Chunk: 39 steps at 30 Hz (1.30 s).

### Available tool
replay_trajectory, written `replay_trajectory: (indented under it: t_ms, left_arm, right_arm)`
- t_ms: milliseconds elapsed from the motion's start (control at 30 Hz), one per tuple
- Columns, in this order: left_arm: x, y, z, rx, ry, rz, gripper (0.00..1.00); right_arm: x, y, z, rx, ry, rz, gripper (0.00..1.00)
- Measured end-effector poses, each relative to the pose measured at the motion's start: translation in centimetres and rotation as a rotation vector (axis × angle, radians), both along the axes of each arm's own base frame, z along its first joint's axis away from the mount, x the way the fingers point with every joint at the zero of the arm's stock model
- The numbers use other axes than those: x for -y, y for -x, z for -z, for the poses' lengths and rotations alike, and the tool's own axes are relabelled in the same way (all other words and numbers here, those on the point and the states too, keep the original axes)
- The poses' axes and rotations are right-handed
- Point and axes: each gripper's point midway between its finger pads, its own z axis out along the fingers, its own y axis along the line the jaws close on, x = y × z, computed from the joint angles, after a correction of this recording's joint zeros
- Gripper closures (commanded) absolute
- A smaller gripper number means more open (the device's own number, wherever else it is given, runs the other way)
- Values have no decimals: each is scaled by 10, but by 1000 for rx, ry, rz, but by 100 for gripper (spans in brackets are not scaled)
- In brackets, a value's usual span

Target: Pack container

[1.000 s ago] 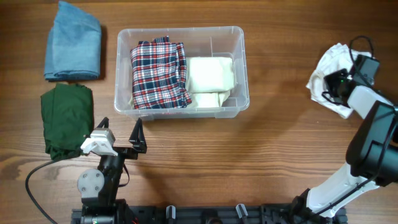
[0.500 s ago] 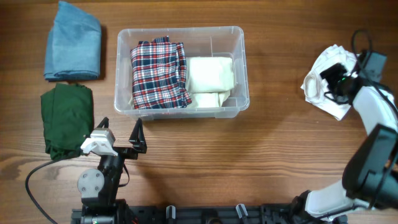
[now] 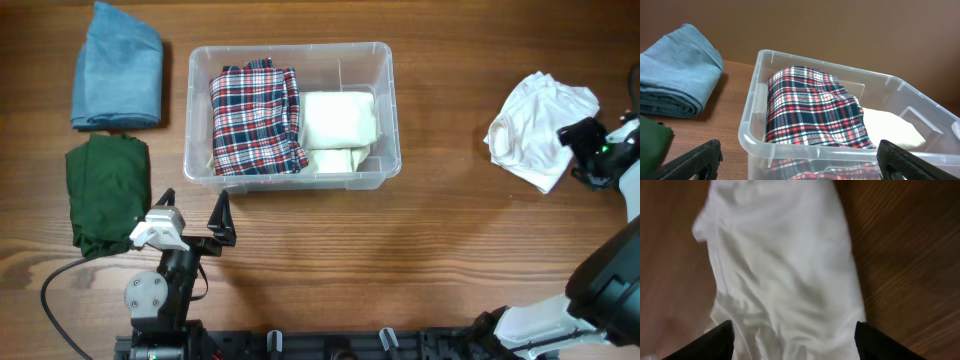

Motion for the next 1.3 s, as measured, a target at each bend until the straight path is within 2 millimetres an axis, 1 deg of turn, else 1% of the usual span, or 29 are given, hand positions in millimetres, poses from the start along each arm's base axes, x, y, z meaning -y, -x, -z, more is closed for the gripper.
replay_trajectory:
  t_ms: [100, 200, 300, 333, 400, 467, 567, 600, 633, 1000, 1300]
  left_arm:
    - [0, 0, 0, 0, 0, 0, 0]
    - [0, 0, 0, 0, 0, 0, 0]
    - [0, 0, 0, 0, 0, 0, 0]
    - [0, 0, 0, 0, 0, 0, 0]
    - [0, 0, 0, 0, 0, 0, 0]
    - [0, 0, 0, 0, 0, 0, 0]
    - [0, 0, 0, 0, 0, 0, 0]
    - [0, 0, 0, 0, 0, 0, 0]
    - [0, 0, 0, 0, 0, 0, 0]
    - [0, 0, 0, 0, 0, 0, 0]
    - [0, 0, 0, 0, 0, 0, 0]
  right_arm:
    - [-9, 4, 11, -17, -54, -38, 17]
    - [-9, 7, 10, -2, -76, -60, 14]
    - [1, 18, 11, 0, -102, -35, 15]
    - [2, 19, 11, 2, -104, -33, 15]
    - [12, 26, 9, 27, -135, -4, 15]
    - [16, 30, 11, 39, -159, 4, 15]
    - [9, 32, 29, 18, -226, -8, 15]
    - [3, 32, 42, 5, -268, -16, 15]
    - [-1, 31, 45, 12, -298, -24, 15]
    - [0, 17, 44, 88, -321, -68, 14]
    - [4, -6, 45, 197, -351, -117, 15]
